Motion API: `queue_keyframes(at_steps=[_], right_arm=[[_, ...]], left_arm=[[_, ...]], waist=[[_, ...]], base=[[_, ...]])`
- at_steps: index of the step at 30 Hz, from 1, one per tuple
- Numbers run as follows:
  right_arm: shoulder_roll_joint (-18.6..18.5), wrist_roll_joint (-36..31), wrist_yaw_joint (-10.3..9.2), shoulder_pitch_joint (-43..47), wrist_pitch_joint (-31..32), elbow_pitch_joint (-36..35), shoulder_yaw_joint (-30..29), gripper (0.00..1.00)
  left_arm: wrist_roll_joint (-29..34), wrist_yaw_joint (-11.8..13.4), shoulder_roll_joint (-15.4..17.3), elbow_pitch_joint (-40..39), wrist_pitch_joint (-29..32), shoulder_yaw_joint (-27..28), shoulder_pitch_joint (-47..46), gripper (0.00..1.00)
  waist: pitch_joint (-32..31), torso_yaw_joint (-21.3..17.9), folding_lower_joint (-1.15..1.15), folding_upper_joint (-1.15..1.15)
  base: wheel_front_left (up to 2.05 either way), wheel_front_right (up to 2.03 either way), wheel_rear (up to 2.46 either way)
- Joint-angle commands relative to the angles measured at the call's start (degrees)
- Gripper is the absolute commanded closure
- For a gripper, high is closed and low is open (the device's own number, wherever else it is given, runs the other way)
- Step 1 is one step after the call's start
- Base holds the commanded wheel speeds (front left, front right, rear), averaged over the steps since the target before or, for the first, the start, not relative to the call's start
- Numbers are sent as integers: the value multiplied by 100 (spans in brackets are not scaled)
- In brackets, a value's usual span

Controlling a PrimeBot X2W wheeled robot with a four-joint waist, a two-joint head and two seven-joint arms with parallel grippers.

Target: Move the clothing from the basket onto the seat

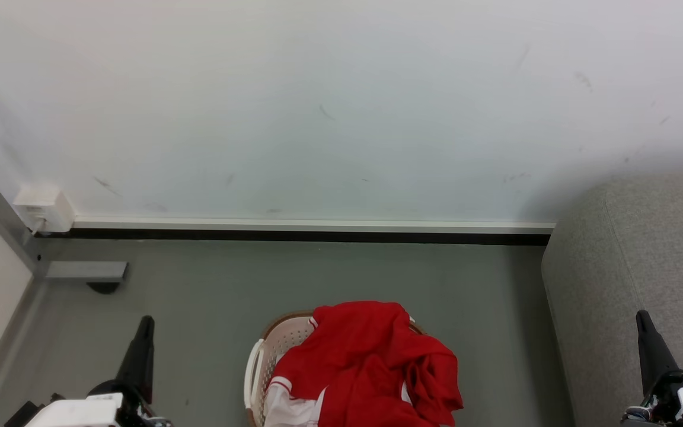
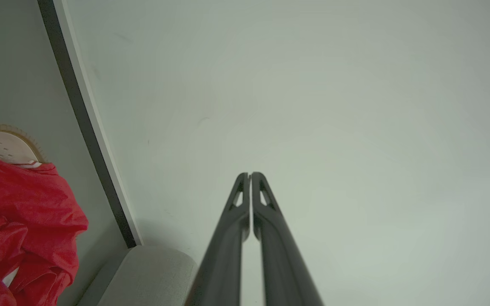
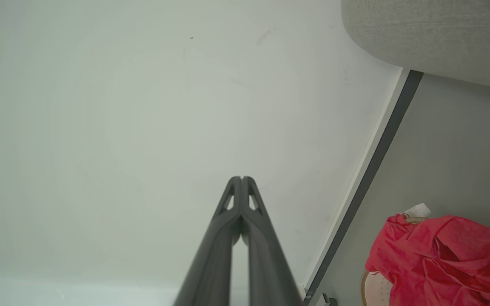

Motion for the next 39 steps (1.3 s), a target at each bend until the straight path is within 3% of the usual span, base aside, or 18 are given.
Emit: queue_keyframes(at_steps=[1,19,20,30,39], right_arm=[[-4,14,-13,78,9,-27,-16,100],[-4,14,-13,79,9,-27,-16,100],[0,-1,0,-1,-1,-1,2,0],[30,-74,-1,40,-182,5,209,0],[-103,-500,-1,-19,-433,-155,501,0]], left_arm=[[-69,-31,15,-21,19,5,-38,100],[-69,-31,15,-21,19,2,-38,100],[1,0,0,-2,-3,-3,0,0],[94,17,-23,7,-212,-124,131,0],[737,13,3,-215,-432,-149,111,0]], waist=[[0,0,0,0],[0,0,0,0],[0,0,0,0],[9,4,0,0],[10,7,0,0]], base=[[0,0,0],[0,0,0],[0,0,0],[0,0,0],[0,0,0]])
